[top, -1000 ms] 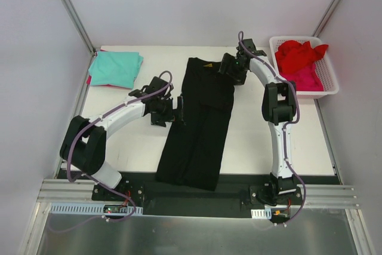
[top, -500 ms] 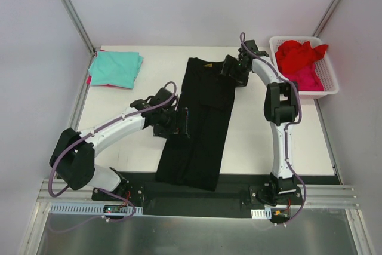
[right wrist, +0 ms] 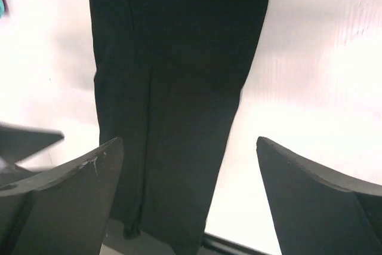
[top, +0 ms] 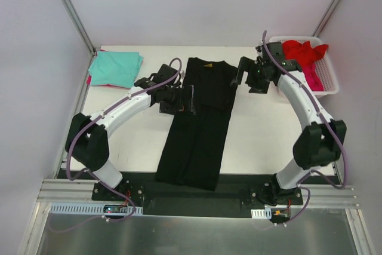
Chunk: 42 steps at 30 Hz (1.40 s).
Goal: Fold and stack the t-shirts
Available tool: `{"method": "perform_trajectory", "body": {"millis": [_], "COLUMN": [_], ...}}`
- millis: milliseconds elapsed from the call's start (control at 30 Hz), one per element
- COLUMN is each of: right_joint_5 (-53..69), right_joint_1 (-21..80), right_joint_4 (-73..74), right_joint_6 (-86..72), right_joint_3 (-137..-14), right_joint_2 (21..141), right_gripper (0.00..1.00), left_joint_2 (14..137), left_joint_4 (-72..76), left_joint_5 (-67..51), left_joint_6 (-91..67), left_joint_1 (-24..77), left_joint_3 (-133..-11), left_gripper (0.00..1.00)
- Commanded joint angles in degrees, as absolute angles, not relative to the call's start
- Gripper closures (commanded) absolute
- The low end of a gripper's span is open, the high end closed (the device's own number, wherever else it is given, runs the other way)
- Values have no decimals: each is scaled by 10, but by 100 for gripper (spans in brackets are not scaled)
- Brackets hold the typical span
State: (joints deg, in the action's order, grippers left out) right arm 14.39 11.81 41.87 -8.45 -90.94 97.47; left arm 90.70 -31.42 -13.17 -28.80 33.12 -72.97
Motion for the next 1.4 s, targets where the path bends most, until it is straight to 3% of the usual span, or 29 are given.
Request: {"method": "perform_trajectory", "body": {"millis": [0,300,500,800,1367], "right_joint_5": [149,77,50,32,6], "right_joint_1": [142,221,329,485,528], "right_joint_4": [430,437,409,357,295], "right_joint_6": [-100,-121,-179,-250,-290], "right_joint_3": [-810,-683,-628,-606,-508], "right_joint_2": [883,763,730,748,765], "right_gripper": [4,3,3,2,5], "left_joint_2": [960,1093,1169,1169,1229], "left_joint_4": [-298,-280,-291,-306,-344], "left_joint_5": [-190,-271,-284,-237,-236], "left_joint_6": [-254,-260,-261,-246,-246], "left_joint_1": [308,246,241,210,192], "left_joint_3": [-776,-911,-996,-978,-1059], "left_gripper": [1,1,1,1,1]}}
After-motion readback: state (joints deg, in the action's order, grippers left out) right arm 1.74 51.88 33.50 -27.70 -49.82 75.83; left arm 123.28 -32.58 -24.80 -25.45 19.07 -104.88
